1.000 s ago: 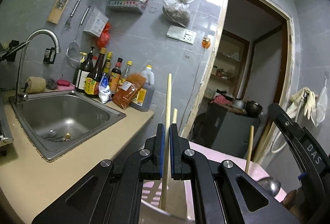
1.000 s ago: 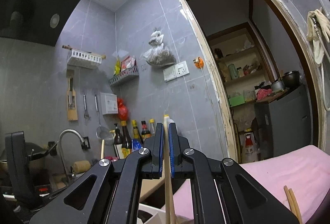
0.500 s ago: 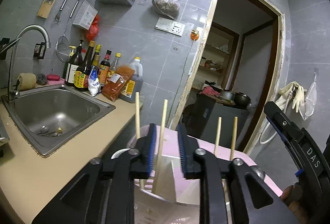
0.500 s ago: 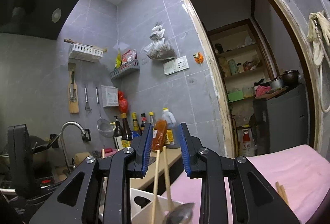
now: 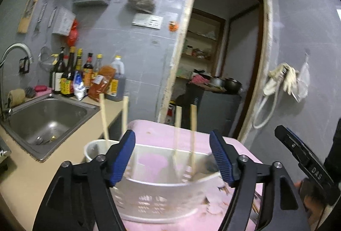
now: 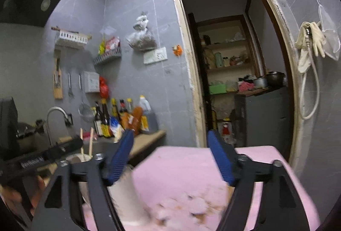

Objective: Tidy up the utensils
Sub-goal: 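Move both grippers back over the fork and peeler on the table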

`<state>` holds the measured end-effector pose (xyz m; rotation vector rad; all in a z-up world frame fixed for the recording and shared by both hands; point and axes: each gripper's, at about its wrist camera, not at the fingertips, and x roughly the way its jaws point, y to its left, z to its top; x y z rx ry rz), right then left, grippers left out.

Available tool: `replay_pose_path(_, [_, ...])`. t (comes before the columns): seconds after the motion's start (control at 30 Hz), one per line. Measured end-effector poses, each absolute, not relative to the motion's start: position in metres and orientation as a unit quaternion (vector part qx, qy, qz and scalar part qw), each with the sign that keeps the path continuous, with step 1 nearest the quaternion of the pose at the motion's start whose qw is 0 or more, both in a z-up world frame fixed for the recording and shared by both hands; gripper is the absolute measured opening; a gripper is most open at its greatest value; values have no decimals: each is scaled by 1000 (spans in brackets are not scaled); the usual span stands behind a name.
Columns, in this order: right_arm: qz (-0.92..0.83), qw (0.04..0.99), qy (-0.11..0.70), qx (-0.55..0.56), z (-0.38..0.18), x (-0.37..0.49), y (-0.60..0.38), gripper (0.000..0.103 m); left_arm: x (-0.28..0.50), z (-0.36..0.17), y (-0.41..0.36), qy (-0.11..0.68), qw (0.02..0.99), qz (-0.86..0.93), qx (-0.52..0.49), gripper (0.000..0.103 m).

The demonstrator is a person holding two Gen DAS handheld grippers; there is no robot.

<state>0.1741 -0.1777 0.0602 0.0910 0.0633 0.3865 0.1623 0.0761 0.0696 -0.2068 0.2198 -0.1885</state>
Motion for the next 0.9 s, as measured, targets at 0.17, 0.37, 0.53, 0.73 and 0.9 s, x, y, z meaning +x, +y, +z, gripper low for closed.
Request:
replay_pose_path(0.17, [167, 984, 66, 18, 62, 170, -211, 83, 159, 67, 45, 134, 979, -138, -74, 74])
replay_pose_path(0.37, [132, 985, 107, -9, 55, 163, -250, 85, 162, 48, -3, 192, 961, -197, -26, 74])
replay_pose_path(0.53, [120, 979, 161, -30, 37, 163, -270, 85, 171, 26, -36, 258, 937, -235, -1, 74])
replay_pose_path(0.73, [138, 959, 242, -51, 8, 167, -280, 84, 196, 2, -63, 345, 902, -258, 2, 74])
replay_pose_path(0.9, [150, 941, 297, -66, -14, 169, -279, 76, 215, -11, -74, 392, 881, -263, -2, 73])
